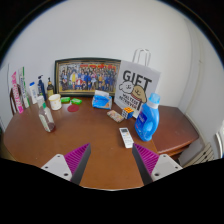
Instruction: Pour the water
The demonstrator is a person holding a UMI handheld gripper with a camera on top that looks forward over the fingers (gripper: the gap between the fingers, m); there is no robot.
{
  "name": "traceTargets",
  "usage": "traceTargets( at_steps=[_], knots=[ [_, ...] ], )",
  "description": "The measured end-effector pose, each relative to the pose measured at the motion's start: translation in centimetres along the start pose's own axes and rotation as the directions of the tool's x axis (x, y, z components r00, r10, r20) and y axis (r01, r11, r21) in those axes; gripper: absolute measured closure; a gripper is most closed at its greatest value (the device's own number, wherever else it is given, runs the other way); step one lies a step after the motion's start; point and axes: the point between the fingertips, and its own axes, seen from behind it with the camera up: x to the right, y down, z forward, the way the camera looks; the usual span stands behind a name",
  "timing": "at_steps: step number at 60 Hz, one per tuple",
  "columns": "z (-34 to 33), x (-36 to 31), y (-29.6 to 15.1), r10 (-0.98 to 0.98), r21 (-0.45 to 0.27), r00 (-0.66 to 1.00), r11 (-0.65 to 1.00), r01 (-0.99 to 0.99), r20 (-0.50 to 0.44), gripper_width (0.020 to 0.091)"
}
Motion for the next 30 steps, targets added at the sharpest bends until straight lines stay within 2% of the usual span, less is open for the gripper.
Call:
traceTargets(
  at_steps=[10,11,12,20,30],
  knots=[
    [0.2,-5.7,1.0,-0.015,-0.017,1.0,1.0,0.016,0.024,0.0252],
    [-0.4,-4.2,1.5,-0.018,-0.017,0.999,1.0,0.019,0.032,0.0254],
    [0.2,-7.0,1.2,-0.02,-0.019,0.999,1.0,0.021,0.031,0.0255],
    [0.3,-14.8,1.6,-0.017,-0.022,0.997,1.0,0.019,0.08,0.0254],
    [2.5,-24.8,-0.6,-0.001,0.033,0.986,0.999,-0.005,0.165,0.0248]
  ],
)
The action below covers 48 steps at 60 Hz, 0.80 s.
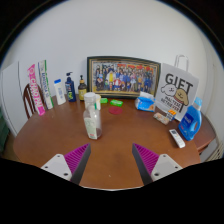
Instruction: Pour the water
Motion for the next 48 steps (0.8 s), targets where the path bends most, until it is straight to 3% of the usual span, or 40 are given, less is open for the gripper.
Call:
traceTargets(
  at_steps=[15,27,31,35,48],
  knots=[
    [10.9,-6.4,-4.0,0.034,0.116,0.999,0.993,-0.032,-0.01,0.025],
    [17.7,-7.3,-5.0,0.066,0.148,0.997,0.987,-0.06,-0.036,0.0248],
    [18.8,-7.6,-5.3,0.054,0.16,0.998,0.986,-0.046,-0.045,0.0342],
    [19.4,-7.2,-5.5,0.042,0.174,0.996,0.984,-0.029,-0.075,0.0547],
    [19.0,-6.6,-6.5,0.046,0.192,0.994,0.981,-0.027,-0.096,0.067]
  ],
)
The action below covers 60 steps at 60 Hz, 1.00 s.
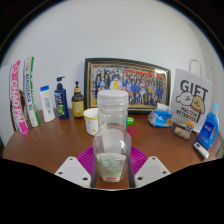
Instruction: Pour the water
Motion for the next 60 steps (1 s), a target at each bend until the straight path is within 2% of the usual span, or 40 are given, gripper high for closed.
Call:
traceTargets(
  at_steps=[8,16,24,30,40,51,60],
  knots=[
    [-0.1,2.2,-3.6,-0.109,0.003,0.992,0.994,0.11,-0.061,0.0672],
    [2.3,6.1,-8.6,-0.328,-0.018,0.93,0.944,0.33,-0.164,0.0674],
    [5.7,9.9,-13.8,-0.603,-0.095,0.742,0.79,0.605,-0.292,0.0673],
    [8.4,10.9,-16.5,-0.794,-0.18,0.503,0.58,0.794,-0.341,0.0673],
    [12.4,9.7,-19.1,-0.94,-0.28,0.067,0.167,0.945,-0.333,0.0673],
    [15.3,8.4,-19.1,-0.908,-0.375,-0.324,-0.213,0.902,-0.265,0.0675],
    [16.4,7.7,-19.3,-0.842,-0.419,-0.49,-0.37,0.829,-0.225,0.0673]
  ],
)
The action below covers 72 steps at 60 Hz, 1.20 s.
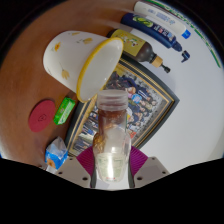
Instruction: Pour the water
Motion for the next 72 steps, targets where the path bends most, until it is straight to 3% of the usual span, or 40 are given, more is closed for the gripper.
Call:
traceTargets(
  at_steps=[12,22,31,38,48,55,72],
  knots=[
    [-0.1,0.1,-0.8,0.028,0.029,1.0,0.999,-0.029,0.013,0.0672],
    [-0.8,0.3,-0.3,0.348,0.034,0.932,0.935,-0.353,0.104,0.0673],
    [-2.4,0.5,0.4,0.777,-0.045,0.589,0.612,-0.79,0.224,0.0674],
    [-3.7,-0.4,-0.3,0.922,-0.133,0.238,0.289,-0.948,0.305,0.0668],
    [-3.7,-3.3,-2.1,0.923,-0.276,-0.171,-0.075,-0.958,0.345,0.067],
    [-2.9,-4.9,-3.5,0.864,-0.334,-0.379,-0.268,-0.904,0.332,0.067],
    [-1.9,-10.5,-6.5,0.82,-0.393,-0.472,-0.336,-0.856,0.325,0.0657]
  ],
)
